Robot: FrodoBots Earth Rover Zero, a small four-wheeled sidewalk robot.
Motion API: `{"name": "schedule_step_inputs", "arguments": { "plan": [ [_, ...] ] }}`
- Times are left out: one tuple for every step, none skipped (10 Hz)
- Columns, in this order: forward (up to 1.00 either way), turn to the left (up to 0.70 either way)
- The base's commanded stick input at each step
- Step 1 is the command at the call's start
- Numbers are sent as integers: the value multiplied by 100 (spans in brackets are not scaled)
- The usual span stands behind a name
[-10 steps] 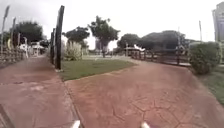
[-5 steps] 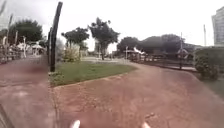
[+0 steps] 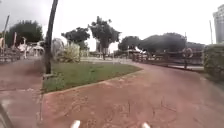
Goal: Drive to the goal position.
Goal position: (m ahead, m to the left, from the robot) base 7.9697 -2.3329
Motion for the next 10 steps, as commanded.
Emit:
{"name": "schedule_step_inputs", "arguments": {
  "plan": [
    [70,-35],
    [70,-35],
    [70,-35],
    [70,-35],
    [70,-35],
    [70,-35],
    [70,-35],
    [70,-35],
    [70,-35],
    [70,-35]
  ]
}}
